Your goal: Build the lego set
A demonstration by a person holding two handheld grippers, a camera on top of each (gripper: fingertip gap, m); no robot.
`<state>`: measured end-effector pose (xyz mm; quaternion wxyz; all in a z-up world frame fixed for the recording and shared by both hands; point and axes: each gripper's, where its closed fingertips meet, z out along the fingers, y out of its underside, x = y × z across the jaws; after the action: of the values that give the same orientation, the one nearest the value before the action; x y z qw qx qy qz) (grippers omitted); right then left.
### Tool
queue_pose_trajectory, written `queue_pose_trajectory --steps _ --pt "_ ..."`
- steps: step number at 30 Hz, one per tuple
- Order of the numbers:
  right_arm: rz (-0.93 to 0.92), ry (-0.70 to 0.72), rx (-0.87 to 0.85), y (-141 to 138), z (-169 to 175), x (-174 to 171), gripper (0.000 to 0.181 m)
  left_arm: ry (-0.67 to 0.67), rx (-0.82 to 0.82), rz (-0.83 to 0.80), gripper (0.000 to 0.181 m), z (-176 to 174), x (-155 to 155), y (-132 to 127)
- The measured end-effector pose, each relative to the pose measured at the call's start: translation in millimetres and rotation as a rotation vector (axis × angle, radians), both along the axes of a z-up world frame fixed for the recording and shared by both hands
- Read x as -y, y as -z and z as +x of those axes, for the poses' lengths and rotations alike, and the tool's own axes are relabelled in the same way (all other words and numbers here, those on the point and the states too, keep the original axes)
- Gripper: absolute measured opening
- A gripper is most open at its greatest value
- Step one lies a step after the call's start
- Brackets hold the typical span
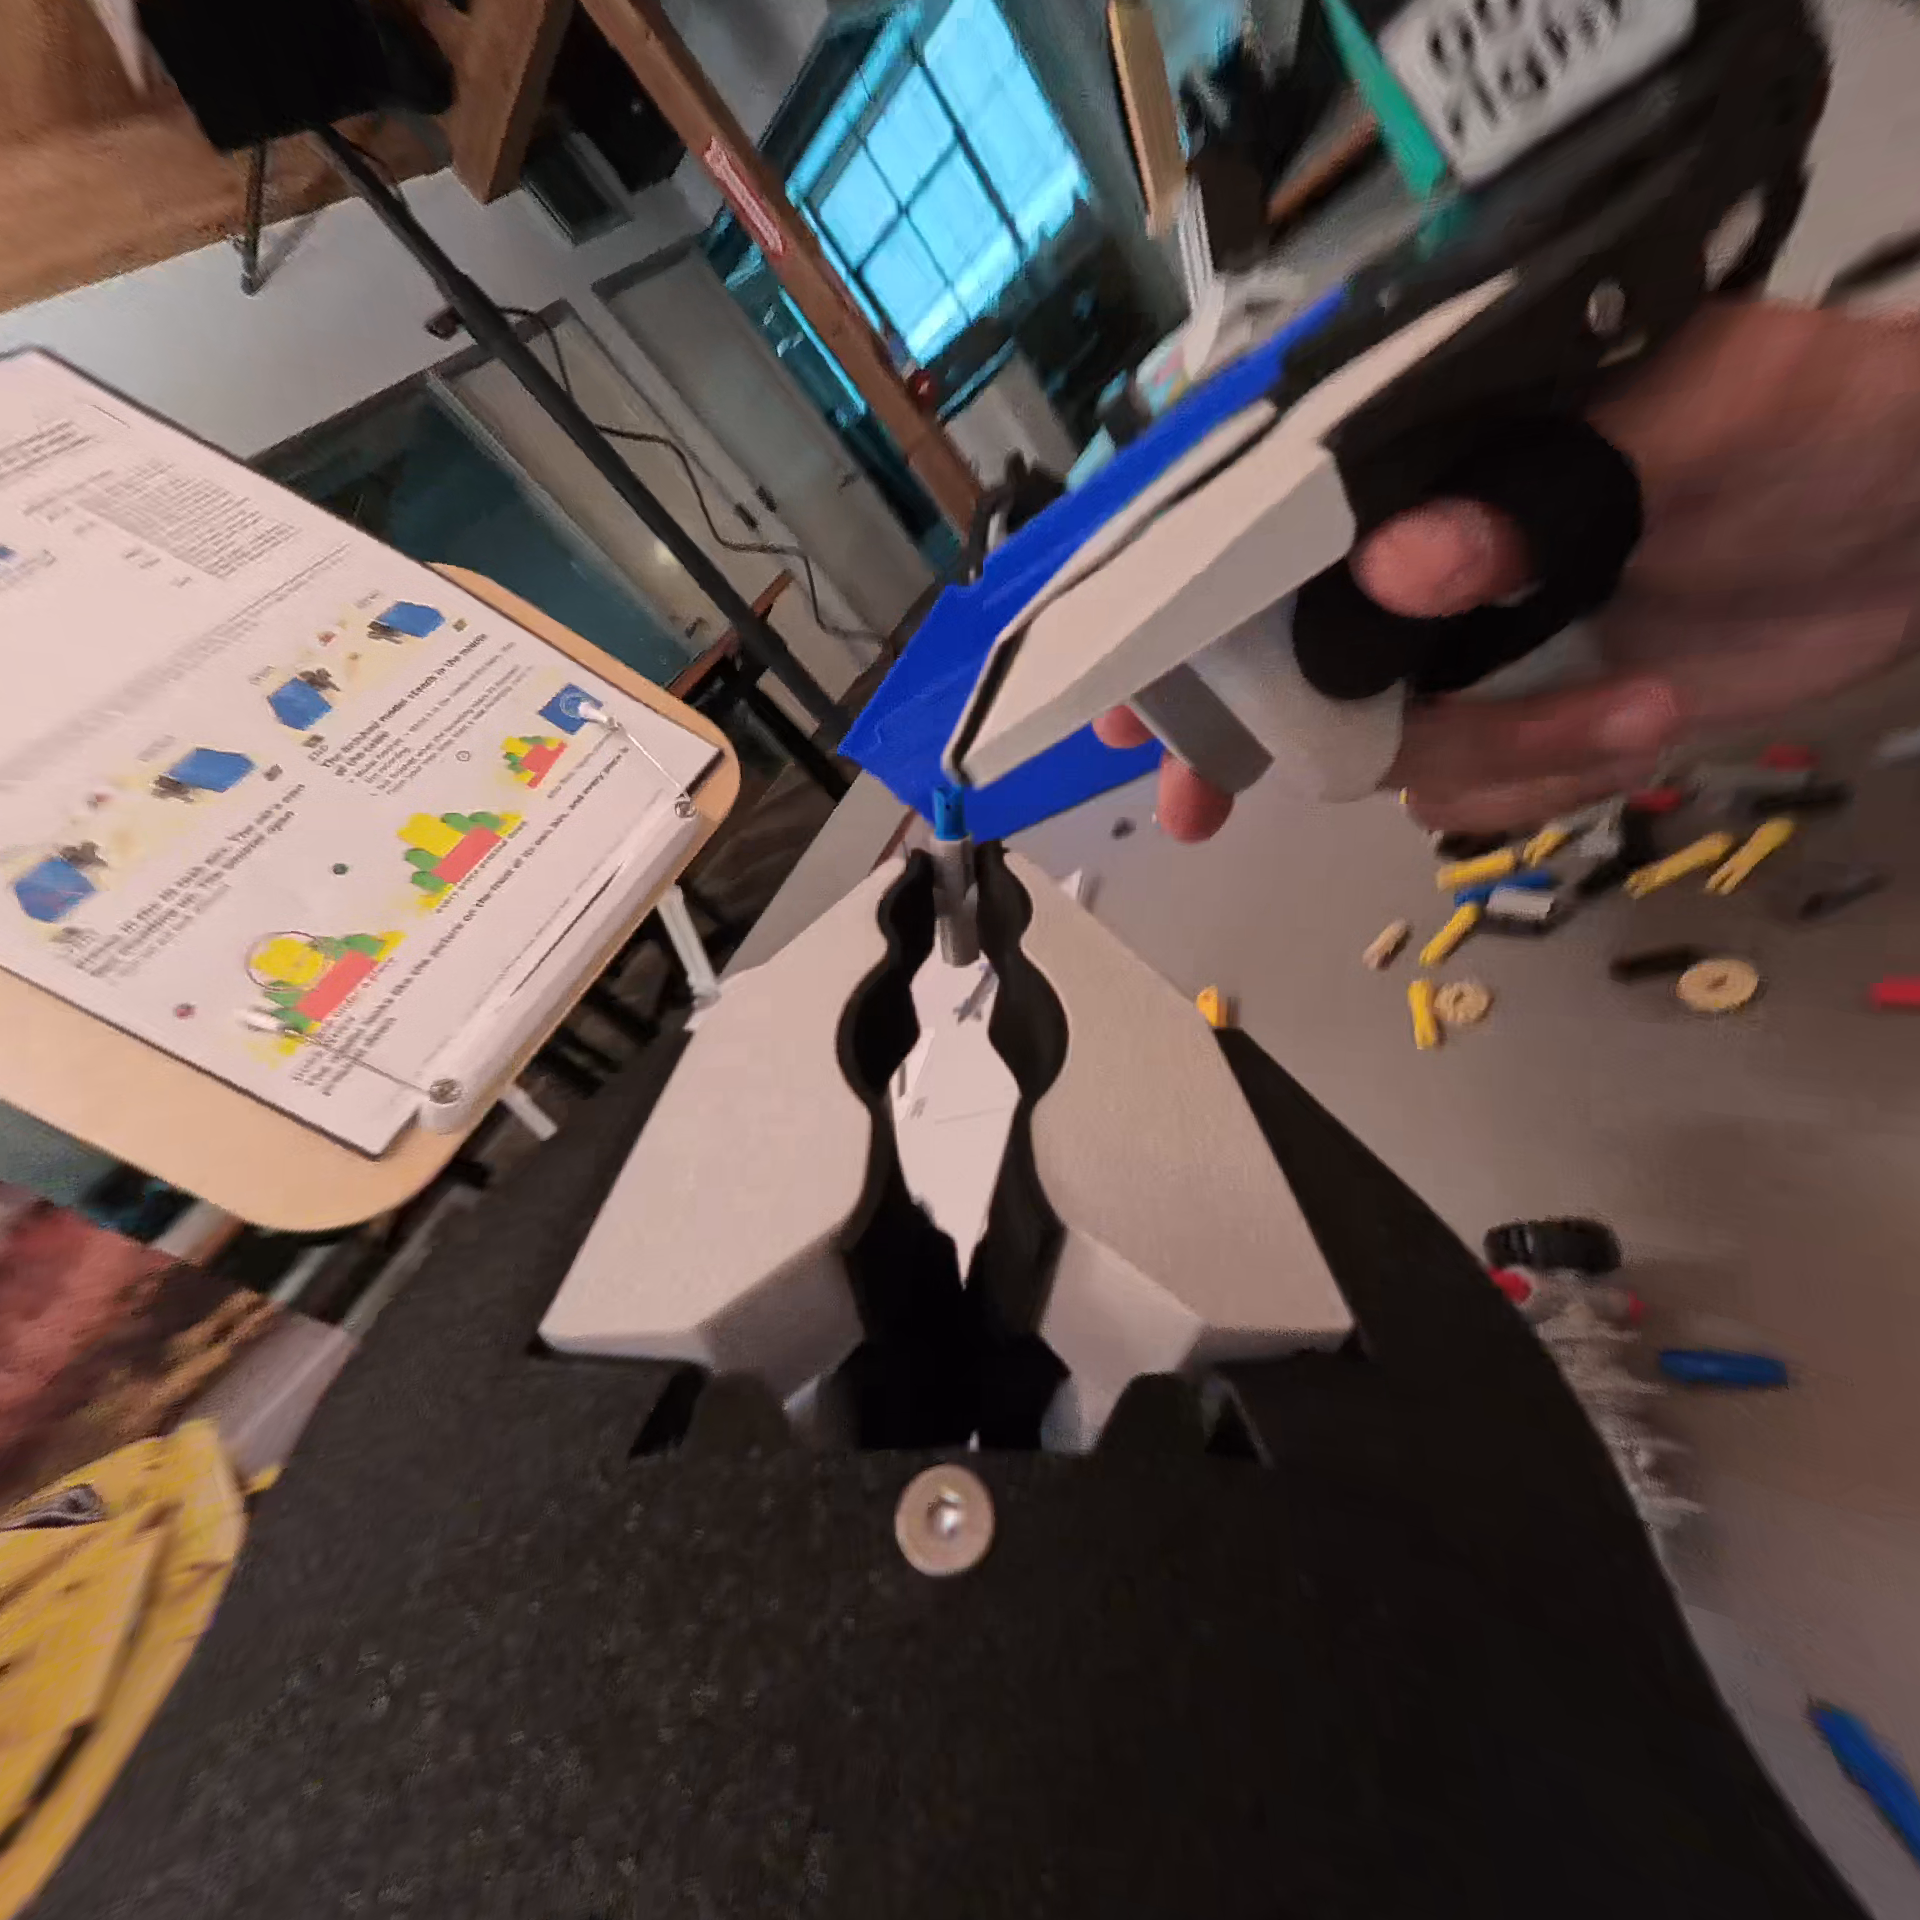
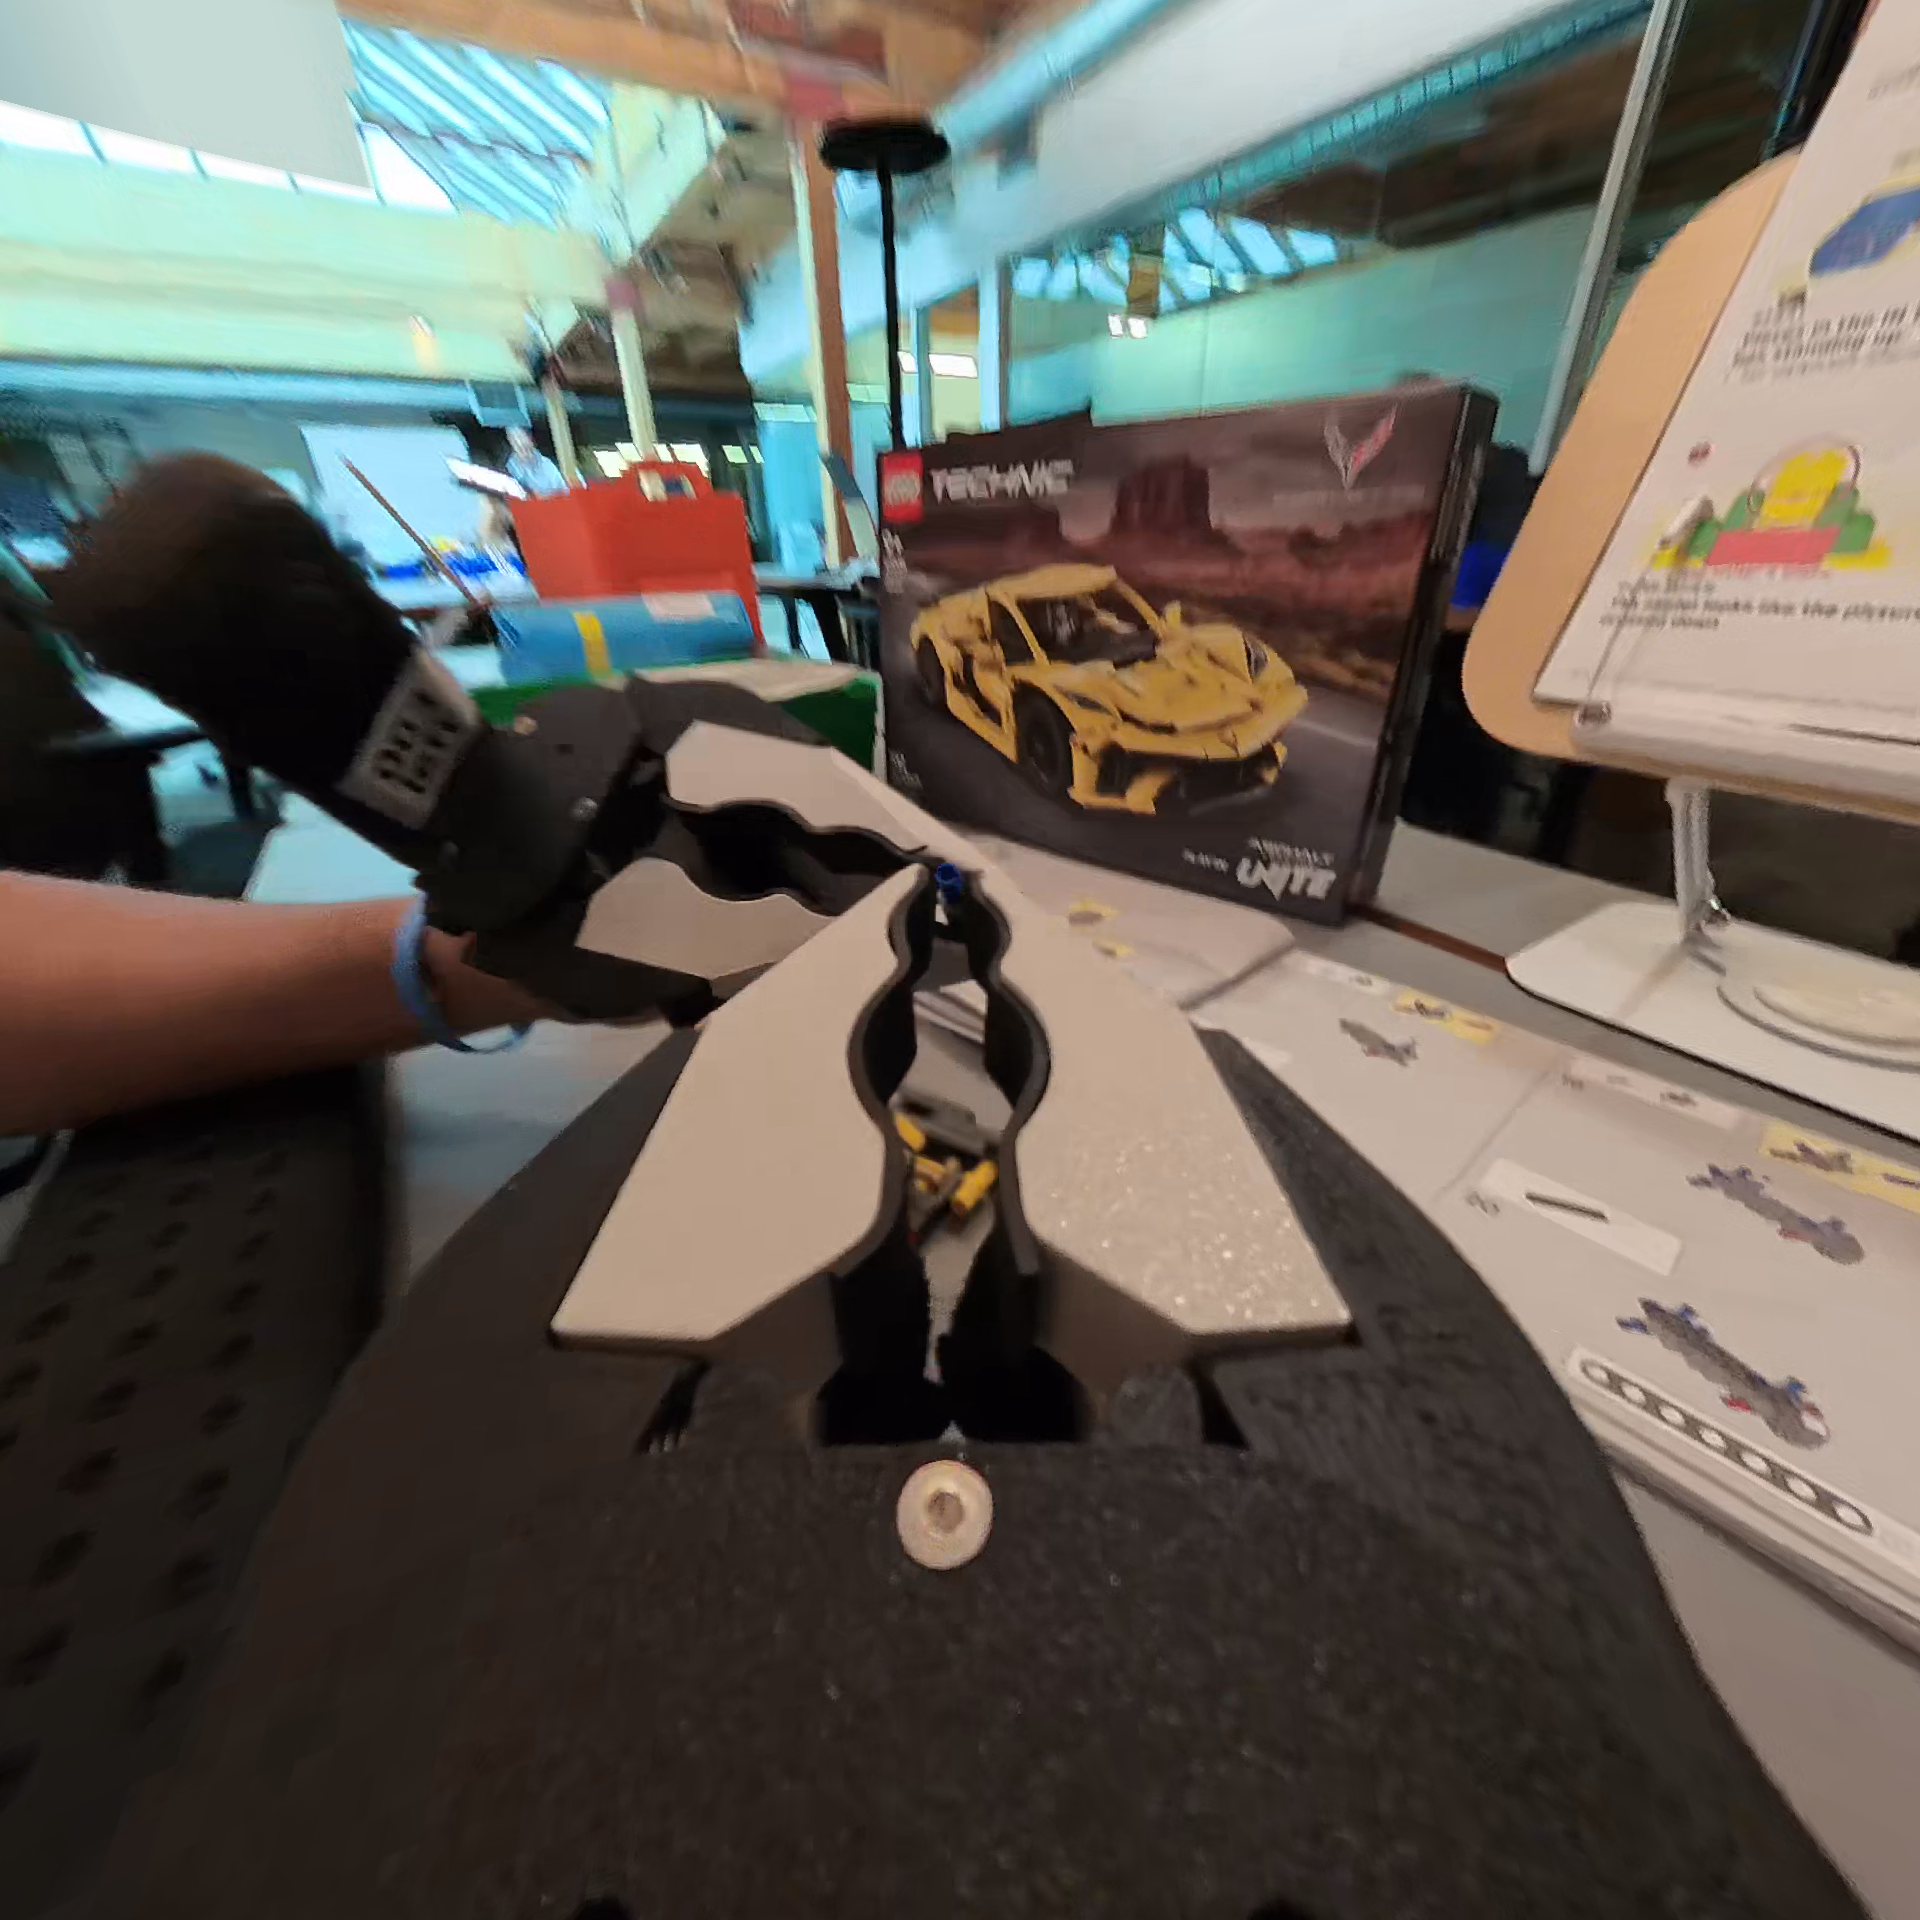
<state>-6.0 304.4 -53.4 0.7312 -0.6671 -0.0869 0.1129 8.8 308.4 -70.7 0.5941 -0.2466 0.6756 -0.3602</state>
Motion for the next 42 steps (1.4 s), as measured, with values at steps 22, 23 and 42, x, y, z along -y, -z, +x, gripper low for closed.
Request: queue_pose_trajectory --steps 22,23,42 --pt "-0.646 -0.453 0.224 110 -102 37 0.016 0.238 -0.323 -0.587 0.007 -33 -52 8" --pt "-0.666 -0.457 0.259 118 -106 36 0.014 0.246 -0.334 -0.596 0.006 -33 -51 9" --pt "-0.761 -0.642 0.786 145 -129 16 0.013 0.283 -0.404 -0.594 0.007 -38 -49 18"
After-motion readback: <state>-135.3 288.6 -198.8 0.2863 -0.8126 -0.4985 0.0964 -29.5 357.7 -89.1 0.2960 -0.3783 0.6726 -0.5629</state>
